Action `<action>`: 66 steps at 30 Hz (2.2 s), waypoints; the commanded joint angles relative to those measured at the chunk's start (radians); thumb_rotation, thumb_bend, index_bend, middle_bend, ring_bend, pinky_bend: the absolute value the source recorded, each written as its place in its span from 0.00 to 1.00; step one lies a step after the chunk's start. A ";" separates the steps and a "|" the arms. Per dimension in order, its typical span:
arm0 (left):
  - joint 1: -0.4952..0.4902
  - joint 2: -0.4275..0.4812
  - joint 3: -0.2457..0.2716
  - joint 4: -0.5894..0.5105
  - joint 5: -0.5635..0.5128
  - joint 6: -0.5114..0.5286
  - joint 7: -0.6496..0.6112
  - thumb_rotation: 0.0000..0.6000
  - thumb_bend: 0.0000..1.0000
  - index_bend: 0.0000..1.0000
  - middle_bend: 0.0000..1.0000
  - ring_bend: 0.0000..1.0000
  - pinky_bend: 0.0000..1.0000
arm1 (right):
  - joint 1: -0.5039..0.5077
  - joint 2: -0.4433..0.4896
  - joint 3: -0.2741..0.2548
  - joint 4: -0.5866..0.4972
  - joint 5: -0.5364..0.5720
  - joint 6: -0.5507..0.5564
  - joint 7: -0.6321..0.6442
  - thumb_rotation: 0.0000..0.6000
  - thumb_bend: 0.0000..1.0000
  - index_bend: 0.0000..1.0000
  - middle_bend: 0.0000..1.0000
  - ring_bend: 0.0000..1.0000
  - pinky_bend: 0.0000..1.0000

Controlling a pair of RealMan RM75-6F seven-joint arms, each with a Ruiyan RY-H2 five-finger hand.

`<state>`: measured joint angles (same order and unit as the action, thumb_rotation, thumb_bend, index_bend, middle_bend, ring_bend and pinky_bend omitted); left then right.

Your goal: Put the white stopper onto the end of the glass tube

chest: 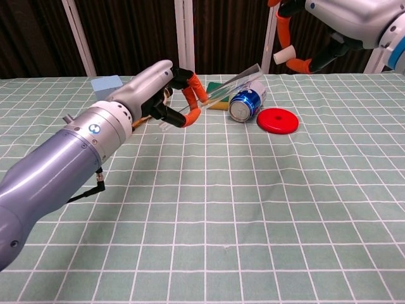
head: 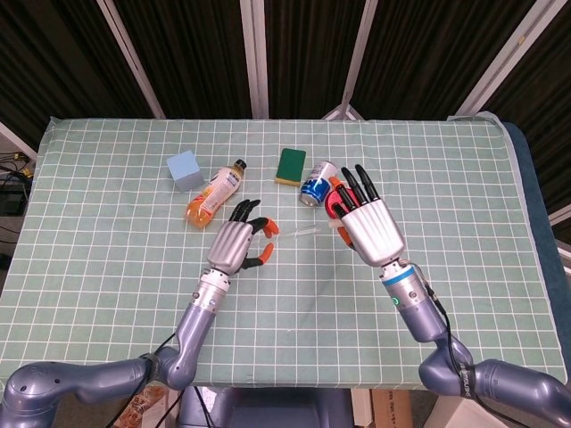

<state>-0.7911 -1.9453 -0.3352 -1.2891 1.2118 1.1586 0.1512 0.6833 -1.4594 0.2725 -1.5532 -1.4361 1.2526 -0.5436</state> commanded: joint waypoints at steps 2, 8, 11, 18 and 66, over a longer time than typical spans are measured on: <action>-0.001 -0.006 -0.004 0.001 -0.002 0.005 0.003 1.00 0.71 0.48 0.52 0.09 0.00 | -0.003 0.000 -0.003 -0.003 0.004 0.003 0.003 1.00 0.44 0.61 0.19 0.00 0.00; -0.002 -0.011 -0.009 0.002 -0.006 0.009 0.009 1.00 0.71 0.48 0.52 0.09 0.00 | -0.004 -0.001 -0.013 -0.004 0.001 0.006 0.004 1.00 0.44 0.61 0.19 0.00 0.00; -0.003 -0.013 -0.012 0.001 -0.009 0.009 0.012 1.00 0.71 0.48 0.52 0.09 0.00 | -0.004 -0.004 -0.015 -0.008 0.000 0.008 0.004 1.00 0.44 0.61 0.19 0.00 0.00; -0.005 -0.017 -0.014 0.001 -0.013 0.007 0.018 1.00 0.71 0.48 0.52 0.09 0.00 | -0.002 -0.012 -0.014 -0.018 0.006 0.013 0.001 1.00 0.44 0.61 0.19 0.00 0.00; -0.023 -0.060 -0.030 -0.014 -0.027 0.014 0.053 1.00 0.71 0.48 0.52 0.09 0.00 | -0.003 -0.033 -0.026 -0.020 0.018 0.028 -0.012 1.00 0.44 0.61 0.19 0.00 0.00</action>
<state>-0.8142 -2.0051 -0.3651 -1.3033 1.1846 1.1730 0.2043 0.6804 -1.4920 0.2466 -1.5734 -1.4184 1.2807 -0.5553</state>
